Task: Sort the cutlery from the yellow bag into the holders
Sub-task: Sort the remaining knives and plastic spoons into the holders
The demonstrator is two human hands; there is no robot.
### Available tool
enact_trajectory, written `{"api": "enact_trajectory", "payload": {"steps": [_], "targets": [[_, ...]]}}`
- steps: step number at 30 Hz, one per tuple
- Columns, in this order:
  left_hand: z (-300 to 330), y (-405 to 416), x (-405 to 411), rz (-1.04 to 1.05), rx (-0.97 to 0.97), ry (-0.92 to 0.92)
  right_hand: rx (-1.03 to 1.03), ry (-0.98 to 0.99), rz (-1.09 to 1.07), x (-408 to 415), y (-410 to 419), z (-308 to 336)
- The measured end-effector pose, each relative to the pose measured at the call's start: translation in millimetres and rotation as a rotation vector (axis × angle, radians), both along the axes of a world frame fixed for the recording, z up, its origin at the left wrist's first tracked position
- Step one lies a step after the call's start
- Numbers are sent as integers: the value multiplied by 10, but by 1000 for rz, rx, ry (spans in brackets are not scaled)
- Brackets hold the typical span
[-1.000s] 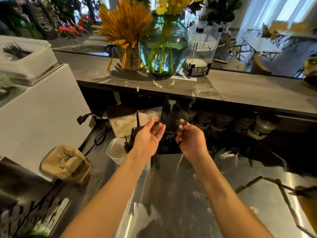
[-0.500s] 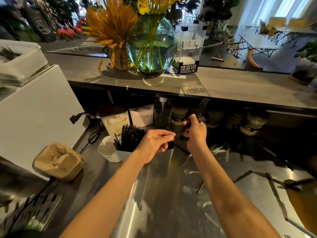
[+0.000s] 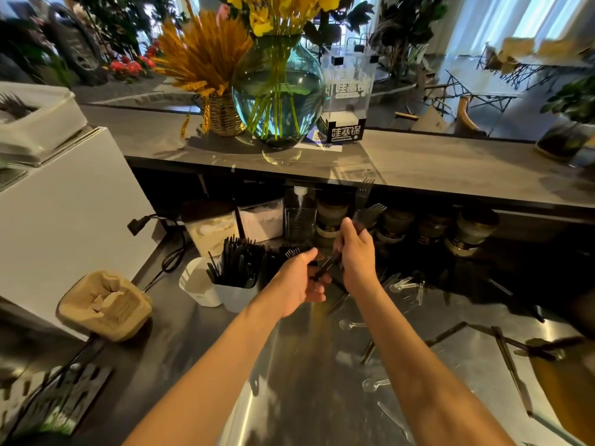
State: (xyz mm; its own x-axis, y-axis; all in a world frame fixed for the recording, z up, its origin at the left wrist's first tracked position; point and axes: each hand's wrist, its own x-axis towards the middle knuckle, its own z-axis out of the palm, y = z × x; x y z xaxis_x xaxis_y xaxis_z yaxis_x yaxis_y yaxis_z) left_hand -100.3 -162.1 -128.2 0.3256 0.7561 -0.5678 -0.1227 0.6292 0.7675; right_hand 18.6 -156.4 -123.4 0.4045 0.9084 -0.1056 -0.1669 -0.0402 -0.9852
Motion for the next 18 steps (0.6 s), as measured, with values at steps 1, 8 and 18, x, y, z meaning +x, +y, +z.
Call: {"api": "enact_trajectory", "payload": {"steps": [1, 8, 18], "targets": [[-9, 20, -8, 2, 65, 88, 2, -43, 21, 21, 8, -1], [149, 301, -92, 203, 273, -195, -73, -738, 366, -35, 21, -18], [49, 449, -196, 461, 345, -240, 46, -864, 639, -132, -71, -110]]}}
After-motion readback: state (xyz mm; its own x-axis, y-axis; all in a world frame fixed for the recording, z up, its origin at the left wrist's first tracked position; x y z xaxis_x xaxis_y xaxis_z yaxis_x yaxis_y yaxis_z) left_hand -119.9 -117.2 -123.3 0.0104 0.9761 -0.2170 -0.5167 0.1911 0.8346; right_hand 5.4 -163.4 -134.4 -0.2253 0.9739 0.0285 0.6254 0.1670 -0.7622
